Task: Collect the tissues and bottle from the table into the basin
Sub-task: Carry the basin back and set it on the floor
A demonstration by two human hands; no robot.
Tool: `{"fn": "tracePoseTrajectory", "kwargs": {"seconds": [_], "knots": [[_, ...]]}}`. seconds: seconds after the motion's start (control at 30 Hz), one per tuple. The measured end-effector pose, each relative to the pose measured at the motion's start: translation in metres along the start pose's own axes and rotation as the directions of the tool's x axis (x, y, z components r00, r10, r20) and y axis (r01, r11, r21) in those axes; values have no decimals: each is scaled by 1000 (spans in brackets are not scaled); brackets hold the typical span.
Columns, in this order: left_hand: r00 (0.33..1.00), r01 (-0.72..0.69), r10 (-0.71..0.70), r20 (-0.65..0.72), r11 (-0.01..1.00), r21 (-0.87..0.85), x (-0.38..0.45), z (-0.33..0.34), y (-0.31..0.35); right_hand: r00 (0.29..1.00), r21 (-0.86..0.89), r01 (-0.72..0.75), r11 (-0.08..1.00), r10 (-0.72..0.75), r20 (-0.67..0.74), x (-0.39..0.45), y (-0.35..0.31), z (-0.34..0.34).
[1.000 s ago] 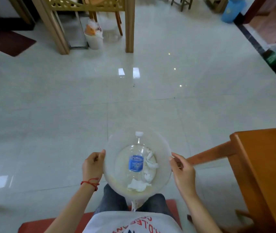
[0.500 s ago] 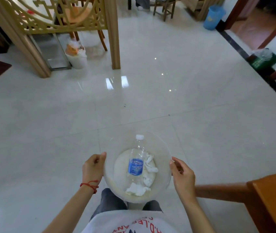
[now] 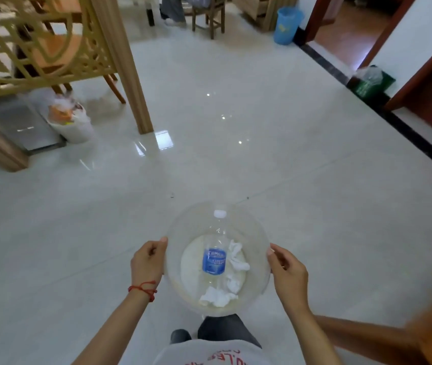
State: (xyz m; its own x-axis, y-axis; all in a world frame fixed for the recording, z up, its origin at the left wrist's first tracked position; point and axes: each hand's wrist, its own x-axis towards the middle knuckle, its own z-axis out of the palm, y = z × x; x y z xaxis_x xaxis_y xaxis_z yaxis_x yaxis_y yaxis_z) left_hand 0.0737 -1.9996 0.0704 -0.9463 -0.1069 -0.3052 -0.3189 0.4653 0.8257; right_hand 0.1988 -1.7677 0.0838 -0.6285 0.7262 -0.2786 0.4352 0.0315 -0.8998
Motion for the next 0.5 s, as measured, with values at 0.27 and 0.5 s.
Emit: {"fn": "tracePoseTrajectory", "kwargs": {"seconds": [0.27,0.5], "knots": [[990,-86,83,114,996,20,88,72,86,989,76,-42,996,52,-137,96,-35,-2],[946,-186,170,277,982,34,142,137,156,944,149,-87,985,129,-303,151,-56,-17]]}}
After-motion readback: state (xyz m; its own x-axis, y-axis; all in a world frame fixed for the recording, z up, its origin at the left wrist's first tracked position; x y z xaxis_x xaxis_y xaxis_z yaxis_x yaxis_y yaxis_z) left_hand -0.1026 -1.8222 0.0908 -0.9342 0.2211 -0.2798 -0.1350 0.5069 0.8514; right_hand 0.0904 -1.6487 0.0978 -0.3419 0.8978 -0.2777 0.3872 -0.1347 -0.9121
